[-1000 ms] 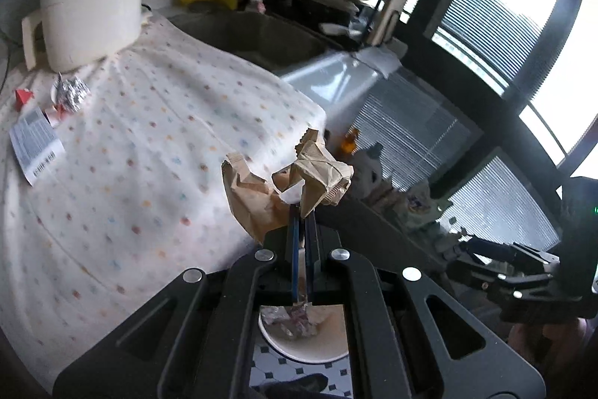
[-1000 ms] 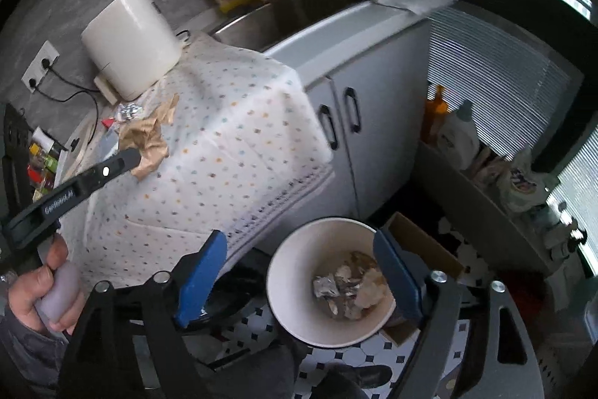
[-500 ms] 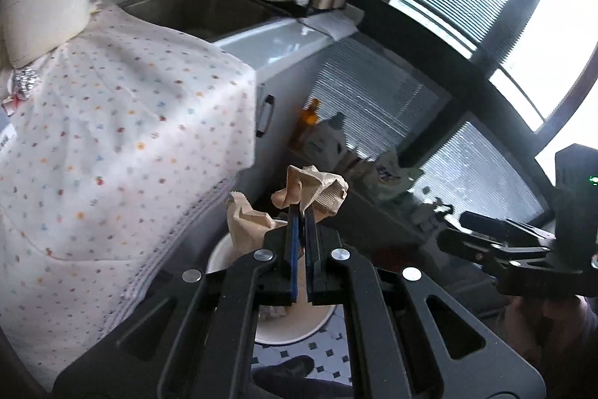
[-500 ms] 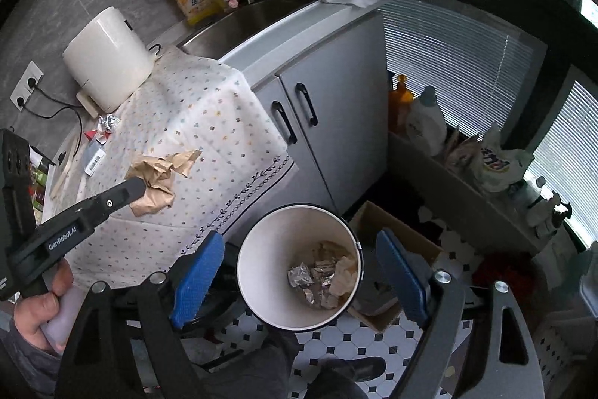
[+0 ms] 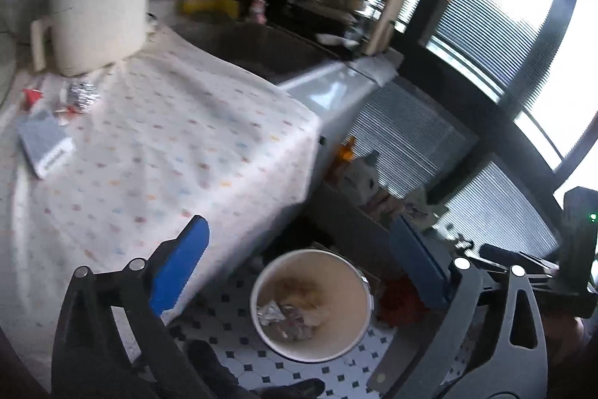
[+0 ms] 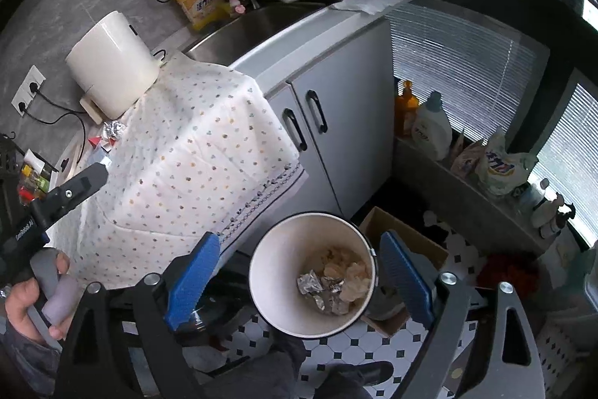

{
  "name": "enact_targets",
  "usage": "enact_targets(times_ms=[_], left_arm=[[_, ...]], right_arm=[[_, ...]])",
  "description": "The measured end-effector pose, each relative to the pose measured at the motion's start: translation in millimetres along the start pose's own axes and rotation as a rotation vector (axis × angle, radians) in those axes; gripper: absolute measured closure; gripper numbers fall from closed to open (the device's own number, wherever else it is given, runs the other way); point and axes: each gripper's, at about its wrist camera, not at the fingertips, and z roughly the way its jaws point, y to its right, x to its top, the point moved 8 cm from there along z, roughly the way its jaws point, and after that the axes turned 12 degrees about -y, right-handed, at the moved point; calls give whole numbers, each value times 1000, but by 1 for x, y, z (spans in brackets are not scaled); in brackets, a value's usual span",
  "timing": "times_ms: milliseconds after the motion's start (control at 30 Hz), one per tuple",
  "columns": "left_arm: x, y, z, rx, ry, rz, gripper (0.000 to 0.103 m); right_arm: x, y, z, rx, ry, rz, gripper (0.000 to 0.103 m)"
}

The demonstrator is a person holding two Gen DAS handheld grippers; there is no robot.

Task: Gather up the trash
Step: 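Move both tools back over the cloth toward the foil and wrappers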

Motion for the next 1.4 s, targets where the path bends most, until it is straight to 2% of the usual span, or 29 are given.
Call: enact_targets(times_ms=[167, 633, 1067, 1400], left_arm=[[8, -41, -17, 31, 28, -53, 6], [30, -163, -56, 126, 82, -161, 6], [50, -267, -79, 164, 130, -254, 6], [63, -325, -84, 160, 156, -304, 6]], right_arm=[[13, -28, 6, -2, 13, -22, 8], [56, -142, 41, 19, 41, -112, 8], [91, -237, 80, 48, 42, -193, 8], [117, -302, 107, 72, 42, -258, 8]])
